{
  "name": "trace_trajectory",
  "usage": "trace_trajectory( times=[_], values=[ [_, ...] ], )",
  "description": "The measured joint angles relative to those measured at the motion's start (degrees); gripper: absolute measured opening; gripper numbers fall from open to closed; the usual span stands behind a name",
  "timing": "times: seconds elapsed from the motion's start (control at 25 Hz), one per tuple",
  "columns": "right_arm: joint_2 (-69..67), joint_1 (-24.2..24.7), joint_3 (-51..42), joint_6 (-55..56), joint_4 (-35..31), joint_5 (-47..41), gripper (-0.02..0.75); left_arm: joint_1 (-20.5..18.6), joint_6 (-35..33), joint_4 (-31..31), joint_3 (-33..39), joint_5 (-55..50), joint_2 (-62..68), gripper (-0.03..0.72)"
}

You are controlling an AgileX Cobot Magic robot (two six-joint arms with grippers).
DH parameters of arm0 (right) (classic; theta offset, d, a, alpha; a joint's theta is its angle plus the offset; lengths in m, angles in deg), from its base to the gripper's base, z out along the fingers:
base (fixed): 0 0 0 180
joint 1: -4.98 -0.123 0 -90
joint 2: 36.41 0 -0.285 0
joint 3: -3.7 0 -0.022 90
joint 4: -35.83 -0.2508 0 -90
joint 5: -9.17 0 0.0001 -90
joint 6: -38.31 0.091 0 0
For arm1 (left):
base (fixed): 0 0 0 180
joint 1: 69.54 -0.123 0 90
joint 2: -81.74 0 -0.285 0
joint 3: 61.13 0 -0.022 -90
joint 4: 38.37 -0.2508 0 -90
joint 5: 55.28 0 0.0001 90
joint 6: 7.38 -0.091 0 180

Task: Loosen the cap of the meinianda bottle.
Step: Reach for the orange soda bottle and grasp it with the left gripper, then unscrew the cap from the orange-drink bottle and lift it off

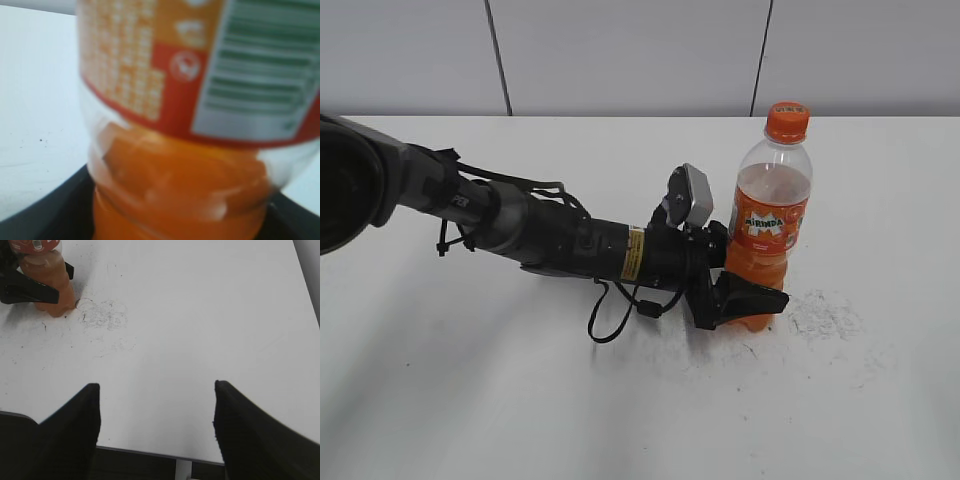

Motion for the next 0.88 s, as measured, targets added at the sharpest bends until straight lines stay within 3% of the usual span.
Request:
trace_trajectory(
  times=[0.52,0.88],
  values=[
    [0.0,0.0,0.0,0.0,0.0,0.0,0.523,0.0,0.0,0.06,-0.02,0.23,0.0,0.526],
    [0.0,0.0,0.0,0.05,0.0,0.0,0.523,0.0,-1.34,-3.09,-0.52,-0.02,0.0,0.524]
  ],
)
